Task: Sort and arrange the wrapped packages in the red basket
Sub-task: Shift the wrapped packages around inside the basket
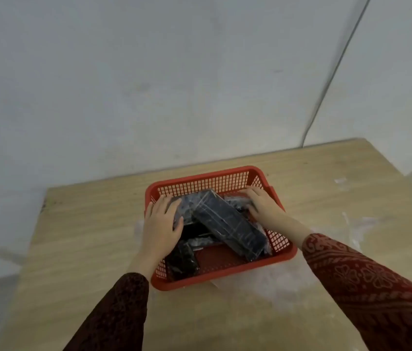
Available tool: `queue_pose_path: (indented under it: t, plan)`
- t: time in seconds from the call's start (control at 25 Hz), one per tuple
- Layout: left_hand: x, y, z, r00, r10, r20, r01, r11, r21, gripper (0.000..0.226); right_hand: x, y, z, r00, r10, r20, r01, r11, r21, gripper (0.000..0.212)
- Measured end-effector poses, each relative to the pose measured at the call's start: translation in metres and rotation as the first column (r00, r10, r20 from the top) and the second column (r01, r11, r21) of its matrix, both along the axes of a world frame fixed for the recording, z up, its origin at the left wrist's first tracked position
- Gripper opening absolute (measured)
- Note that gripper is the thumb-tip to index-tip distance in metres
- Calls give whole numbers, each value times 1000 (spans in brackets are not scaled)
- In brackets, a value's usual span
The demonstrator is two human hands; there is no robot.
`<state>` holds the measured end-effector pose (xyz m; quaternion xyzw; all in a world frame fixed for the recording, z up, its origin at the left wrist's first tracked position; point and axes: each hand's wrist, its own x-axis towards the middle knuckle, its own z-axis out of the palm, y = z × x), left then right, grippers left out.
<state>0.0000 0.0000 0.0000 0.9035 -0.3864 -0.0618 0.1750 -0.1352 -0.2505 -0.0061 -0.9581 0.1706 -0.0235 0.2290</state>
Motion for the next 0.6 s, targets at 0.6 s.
queue_pose_path:
  t: [0.6]
  plan:
    - [2, -6, -34, 980, -123, 155, 100, 984, 149, 51, 47, -21, -28, 967, 112, -227, -179, 938, -298, 43]
